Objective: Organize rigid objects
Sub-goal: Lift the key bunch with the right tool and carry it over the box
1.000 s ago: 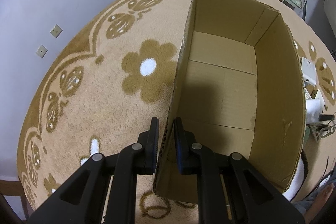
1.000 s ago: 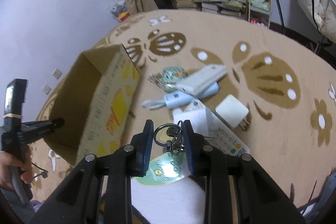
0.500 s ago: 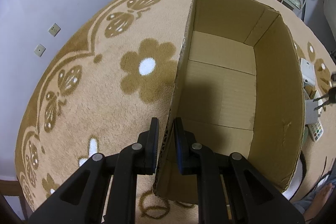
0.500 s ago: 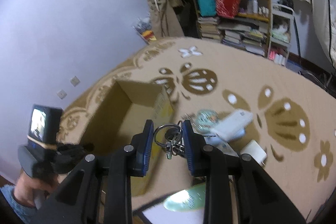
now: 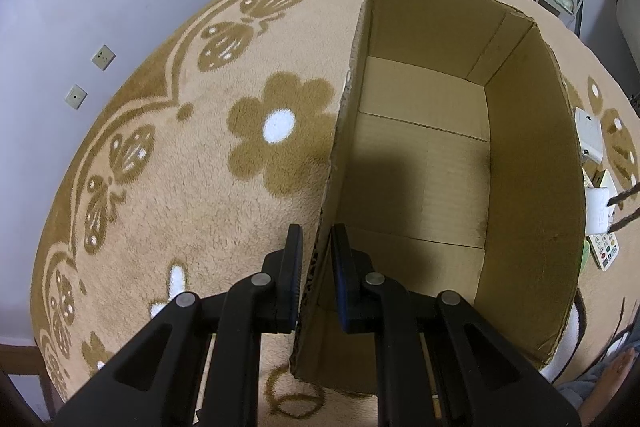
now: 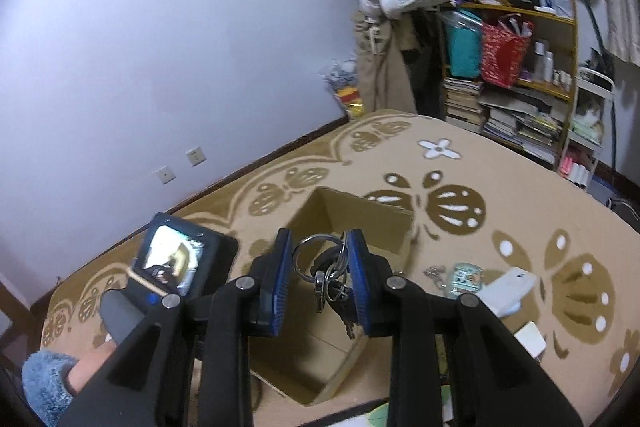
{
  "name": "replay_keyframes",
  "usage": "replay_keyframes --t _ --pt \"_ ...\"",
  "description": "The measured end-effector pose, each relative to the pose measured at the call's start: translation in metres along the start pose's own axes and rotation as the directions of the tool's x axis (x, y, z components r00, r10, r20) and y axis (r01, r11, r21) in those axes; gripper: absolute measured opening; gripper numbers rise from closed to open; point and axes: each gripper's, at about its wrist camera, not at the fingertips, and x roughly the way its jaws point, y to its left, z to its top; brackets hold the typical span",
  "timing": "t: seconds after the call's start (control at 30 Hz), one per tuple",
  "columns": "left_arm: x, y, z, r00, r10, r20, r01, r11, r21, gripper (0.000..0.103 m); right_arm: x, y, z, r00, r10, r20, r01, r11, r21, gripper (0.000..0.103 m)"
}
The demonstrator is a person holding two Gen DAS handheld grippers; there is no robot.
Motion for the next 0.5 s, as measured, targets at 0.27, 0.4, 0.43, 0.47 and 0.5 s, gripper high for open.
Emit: replay_keyframes --t 0.27,0.4,0.43,0.47,0.5 --pt "-0.001 0.0 0.0 1.0 0.001 0.0 -0.001 1.0 0.002 0.013 0.025 0.01 -0.018 0.998 0.011 -0.054 -0.013 1.0 -0.02 0.03" --pt "-0.001 0.0 -0.001 1.0 -0.001 -0.001 0.001 1.0 -0.001 0.013 0.043 -0.001 -0.027 0.995 0.035 -0.093 -0.034 0.999 0.017 0.03" --pt "-0.001 0.0 -0.001 1.0 -0.002 -0.001 0.002 1.0 -0.001 0.013 0.045 -0.002 -0.028 0.994 0.036 -0.103 -0.034 0.999 0.024 0.03" --pt "-0.001 0.0 -0.001 1.0 -0.002 -0.001 0.002 1.0 -0.001 0.013 0.049 -0.004 -0.029 0.993 0.039 -0.114 -0.035 0.999 0.035 0.03" --pt "-0.001 0.0 -0.001 1.0 -0.003 0.0 0.003 1.0 0.0 0.013 0.053 -0.007 -0.032 0.991 0.041 -0.124 -0.035 0.998 0.048 0.03"
